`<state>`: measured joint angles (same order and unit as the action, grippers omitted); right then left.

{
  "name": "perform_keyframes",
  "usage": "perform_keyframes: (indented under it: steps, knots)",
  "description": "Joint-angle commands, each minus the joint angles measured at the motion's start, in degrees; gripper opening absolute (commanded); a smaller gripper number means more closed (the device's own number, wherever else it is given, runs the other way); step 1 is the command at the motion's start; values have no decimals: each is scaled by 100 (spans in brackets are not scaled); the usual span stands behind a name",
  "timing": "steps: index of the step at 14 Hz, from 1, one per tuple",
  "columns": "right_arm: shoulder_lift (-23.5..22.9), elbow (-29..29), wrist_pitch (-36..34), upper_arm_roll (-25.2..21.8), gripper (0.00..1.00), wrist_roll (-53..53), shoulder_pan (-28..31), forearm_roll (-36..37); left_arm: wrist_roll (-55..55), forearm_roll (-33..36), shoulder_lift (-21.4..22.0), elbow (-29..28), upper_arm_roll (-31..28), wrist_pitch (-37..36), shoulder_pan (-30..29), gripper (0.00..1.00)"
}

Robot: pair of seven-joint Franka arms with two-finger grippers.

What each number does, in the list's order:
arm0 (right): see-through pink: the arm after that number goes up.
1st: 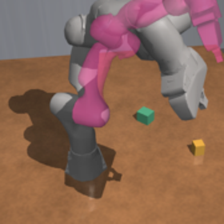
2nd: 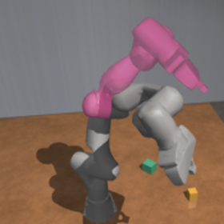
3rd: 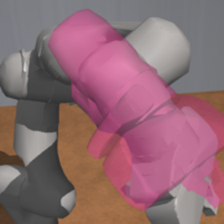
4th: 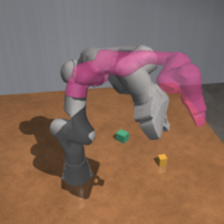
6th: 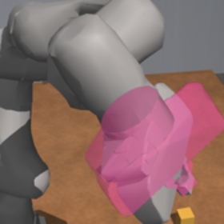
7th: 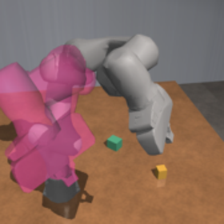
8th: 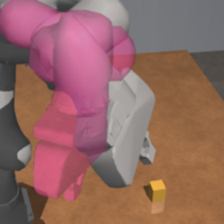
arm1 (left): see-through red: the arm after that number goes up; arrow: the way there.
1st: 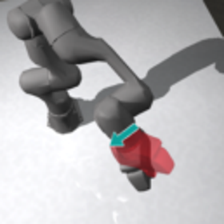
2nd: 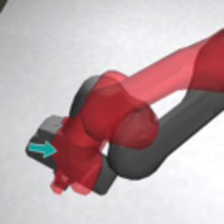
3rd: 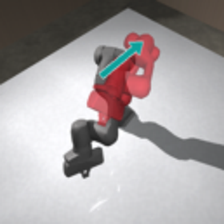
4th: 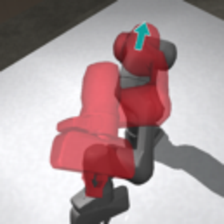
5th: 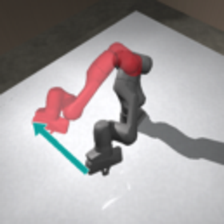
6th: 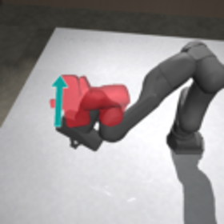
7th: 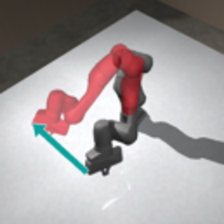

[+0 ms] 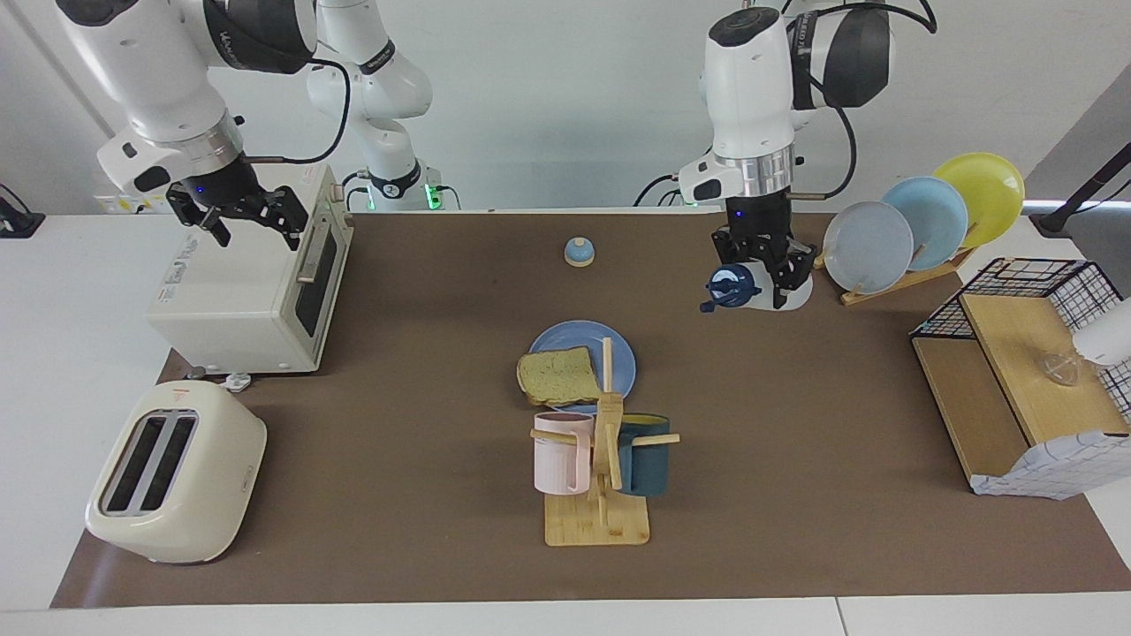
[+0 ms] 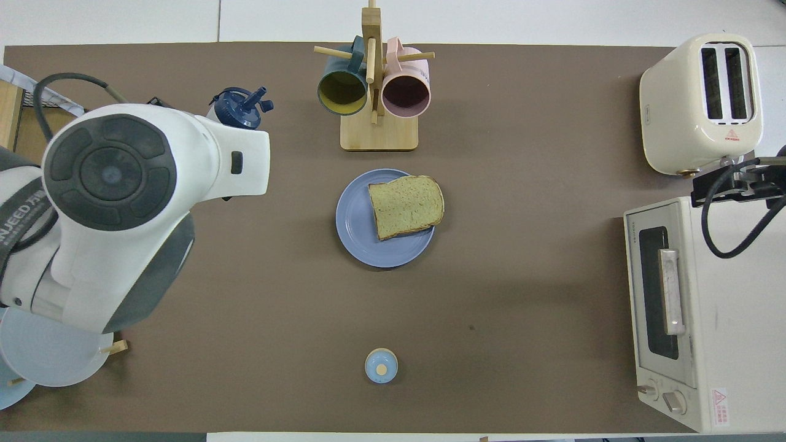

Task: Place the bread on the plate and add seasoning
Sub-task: 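Carry the bottle away from the plate toward the mug tree with the left gripper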

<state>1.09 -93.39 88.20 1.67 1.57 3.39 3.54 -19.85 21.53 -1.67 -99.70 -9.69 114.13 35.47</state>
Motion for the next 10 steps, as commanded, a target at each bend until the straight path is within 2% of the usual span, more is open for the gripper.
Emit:
perform_keyframes:
  steps: [1, 5, 10]
  knots:
    - [58, -83, 39, 35, 100, -140, 83, -108, 139, -455, 316, -698, 55, 924, -416, 0]
    - [58, -83, 39, 35, 100, -140, 83, -108, 384, -965, 562, -1516, 64, 2278, -883, 0]
    - [58, -83, 39, 35, 100, -140, 83, -108, 1411, -1283, 685, -2333, 55, 3850, -1007, 0]
